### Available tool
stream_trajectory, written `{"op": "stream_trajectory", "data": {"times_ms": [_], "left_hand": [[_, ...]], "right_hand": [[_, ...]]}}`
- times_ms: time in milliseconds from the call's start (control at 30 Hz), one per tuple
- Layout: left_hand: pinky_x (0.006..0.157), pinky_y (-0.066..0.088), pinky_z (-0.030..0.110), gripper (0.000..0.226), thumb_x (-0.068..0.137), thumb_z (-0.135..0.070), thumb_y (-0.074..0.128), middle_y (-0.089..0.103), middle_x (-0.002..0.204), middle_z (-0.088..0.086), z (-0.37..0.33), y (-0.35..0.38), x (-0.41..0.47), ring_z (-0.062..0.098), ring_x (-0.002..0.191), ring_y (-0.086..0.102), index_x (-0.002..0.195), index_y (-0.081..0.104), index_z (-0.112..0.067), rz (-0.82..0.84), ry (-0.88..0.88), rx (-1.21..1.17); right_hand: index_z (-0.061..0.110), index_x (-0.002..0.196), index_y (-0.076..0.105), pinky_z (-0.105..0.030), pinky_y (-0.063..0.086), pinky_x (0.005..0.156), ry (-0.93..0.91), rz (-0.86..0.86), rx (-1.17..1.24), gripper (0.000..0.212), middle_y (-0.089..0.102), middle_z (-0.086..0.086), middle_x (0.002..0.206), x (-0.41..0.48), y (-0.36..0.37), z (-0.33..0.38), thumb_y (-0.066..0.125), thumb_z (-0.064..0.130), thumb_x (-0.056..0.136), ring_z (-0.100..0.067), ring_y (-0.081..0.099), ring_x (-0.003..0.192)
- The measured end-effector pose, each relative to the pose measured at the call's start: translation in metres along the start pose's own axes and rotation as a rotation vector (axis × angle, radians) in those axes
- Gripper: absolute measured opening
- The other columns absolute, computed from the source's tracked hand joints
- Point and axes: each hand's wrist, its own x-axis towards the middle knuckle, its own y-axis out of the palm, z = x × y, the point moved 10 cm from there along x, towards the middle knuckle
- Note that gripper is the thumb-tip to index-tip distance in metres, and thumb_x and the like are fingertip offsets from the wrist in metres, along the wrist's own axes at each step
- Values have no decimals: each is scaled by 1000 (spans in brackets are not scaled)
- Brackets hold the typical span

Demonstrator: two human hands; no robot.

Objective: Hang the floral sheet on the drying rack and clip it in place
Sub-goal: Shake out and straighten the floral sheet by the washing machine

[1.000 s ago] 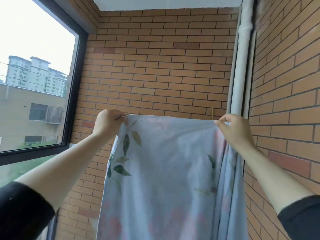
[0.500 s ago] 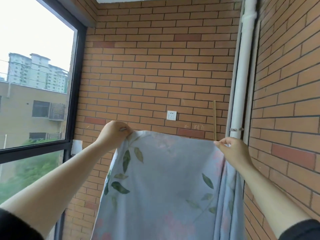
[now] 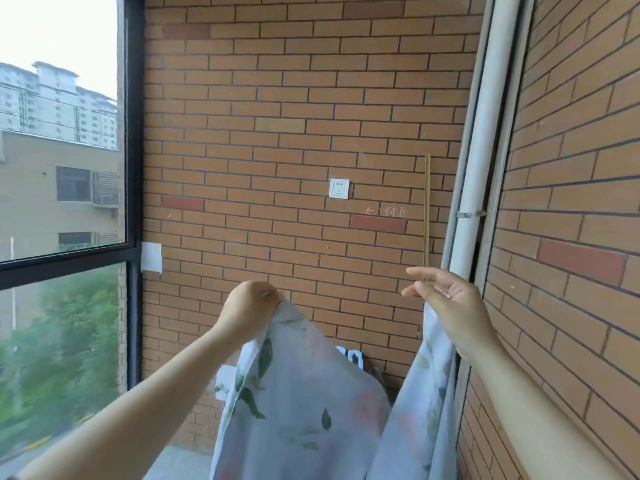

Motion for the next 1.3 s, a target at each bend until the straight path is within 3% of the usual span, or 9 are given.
{"op": "stream_trajectory", "data": {"times_ms": [200, 367, 467, 600, 700, 800, 900, 1100, 1300], "left_hand": [[64, 41, 17, 20, 94, -21, 57, 68, 84, 3, 24, 70, -48, 14, 80, 57, 86, 74, -15, 295, -174, -295], [63, 43, 28, 23, 94, -28, 59, 66, 81, 10, 30, 109, -82, 19, 70, 55, 85, 73, -13, 414, -274, -575], [77, 50, 29, 20, 90, -30, 63, 73, 90, 10, 31, 146, -118, 16, 82, 60, 84, 76, -17, 546, -300, -609], [63, 46, 16, 13, 85, -24, 70, 66, 79, 6, 39, 178, -162, 14, 74, 55, 87, 76, -12, 551, -417, -760], [74, 50, 10, 18, 87, -18, 67, 72, 99, 4, 39, 196, -187, 12, 94, 64, 102, 74, -12, 598, -443, -869], [87, 51, 20, 27, 91, -10, 59, 70, 113, 10, 21, 212, -213, 21, 112, 64, 116, 67, -6, 762, -416, -1035], [91, 52, 32, 26, 95, -10, 54, 68, 114, 18, 4, 225, -235, 31, 107, 64, 117, 65, -1, 919, -345, -1104], [56, 42, 23, 18, 88, -21, 66, 60, 66, 7, 31, 228, -230, 14, 57, 51, 78, 66, -7, 784, -400, -993], [50, 25, 26, 26, 77, -38, 70, 42, 64, 11, 51, 196, -218, 20, 58, 34, 71, 64, -13, 613, -375, -920]], "right_hand": [[21, 106, 70, -8, 41, 89, 42, 55, 113, 20, 74, 1, 80, -34, 14, 3, 56, 12, 95, -5, 65, 101], [19, 108, 69, -12, 44, 88, 108, 72, 234, 20, 72, 0, 76, -66, 29, -7, 54, 13, 94, -6, 67, 88], [17, 109, 67, -9, 44, 85, 160, 67, 352, 23, 68, 2, 71, -89, 38, -17, 53, 17, 91, -5, 63, 81], [16, 111, 67, -14, 43, 87, 244, 69, 395, 27, 66, 3, 70, -120, 51, -41, 53, 21, 89, -8, 59, 80], [15, 112, 67, -16, 43, 88, 285, 103, 391, 28, 66, 1, 71, -136, 58, -54, 52, 20, 89, -9, 59, 79], [15, 113, 66, -18, 44, 86, 321, 101, 392, 29, 66, 1, 71, -146, 60, -64, 53, 21, 88, -13, 57, 79], [17, 112, 67, -24, 44, 91, 340, 128, 406, 27, 66, 0, 70, -152, 67, -68, 53, 20, 88, -19, 59, 82], [17, 110, 68, -15, 45, 84, 333, 70, 352, 25, 67, 1, 71, -157, 55, -76, 54, 18, 90, -8, 61, 77], [26, 123, 62, -5, 42, 78, 338, 112, 102, 34, 74, 0, 83, -173, 42, -78, 58, 10, 93, -4, 66, 86]]}}
